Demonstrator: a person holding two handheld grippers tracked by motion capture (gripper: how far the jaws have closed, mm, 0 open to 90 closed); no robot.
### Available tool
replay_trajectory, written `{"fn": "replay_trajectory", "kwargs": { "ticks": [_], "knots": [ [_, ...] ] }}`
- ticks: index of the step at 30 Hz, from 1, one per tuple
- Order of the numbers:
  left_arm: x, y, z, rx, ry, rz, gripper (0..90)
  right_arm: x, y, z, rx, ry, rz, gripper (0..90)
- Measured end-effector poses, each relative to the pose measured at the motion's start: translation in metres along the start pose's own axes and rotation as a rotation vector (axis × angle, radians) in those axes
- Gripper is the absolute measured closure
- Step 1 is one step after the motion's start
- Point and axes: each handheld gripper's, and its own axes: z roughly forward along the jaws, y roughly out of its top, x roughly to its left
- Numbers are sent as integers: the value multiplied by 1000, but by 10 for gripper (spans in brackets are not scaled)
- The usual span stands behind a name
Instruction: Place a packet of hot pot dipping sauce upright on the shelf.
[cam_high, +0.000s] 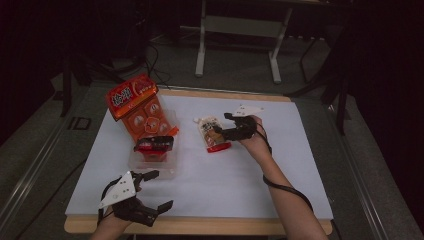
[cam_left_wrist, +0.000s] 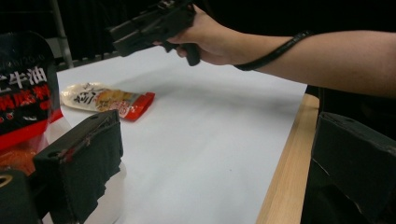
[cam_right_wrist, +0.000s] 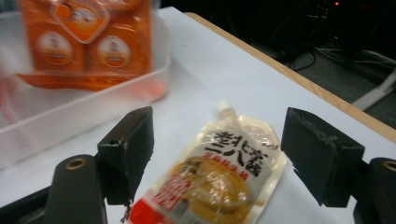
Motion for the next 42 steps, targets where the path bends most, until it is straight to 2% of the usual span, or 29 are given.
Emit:
{"fn": "replay_trajectory", "kwargs": {
  "ticks": [3, 7, 9, 11, 13, 14, 18, 22, 23, 28, 35, 38, 41, 42],
  "knots": [
    [1, -2, 1, 7, 1, -13, 26, -4, 0, 11, 15, -2, -9, 309],
    [-1, -3, 1, 3, -4, -8, 26, -13, -4, 26, 34, -5, 3, 353],
    [-1, -3, 1, -1, -4, -5, 26, -16, -6, 32, 47, -18, -5, 372],
    [-2, -4, 1, 0, -6, -4, 26, -20, -9, 39, 57, -4, 3, 383],
    [-2, -4, 0, 0, -6, -6, 26, -22, -10, 43, 71, -13, -8, 392],
    [-2, -4, -1, 3, -3, -2, 26, -24, -13, 50, 97, -17, -15, 399],
    [-1, -4, -4, -7, 2, -10, 26, -30, -16, 62, 128, -55, -4, 403],
    [-1, -5, -7, -10, 7, -17, 26, -33, -18, 70, 126, -107, 21, 451],
    [-1, -5, -8, -11, 7, -19, 26, -34, -18, 72, 127, -95, 36, 468],
    [0, -6, -10, -12, 12, -30, 26, -38, -19, 81, 130, -109, 53, 478],
    [0, -10, -8, 6, 11, -31, 26, -45, -22, 88, 178, -122, 33, 481],
    [0, -10, -8, 7, 9, -33, 26, -47, -24, 90, 188, -118, 44, 485],
    [0, -10, -8, 5, 10, -33, 26, -51, -28, 91, 197, -91, 81, 508],
    [0, -11, -9, 7, 13, -31, 26, -53, -28, 92, 204, -74, 106, 549]
  ]
}}
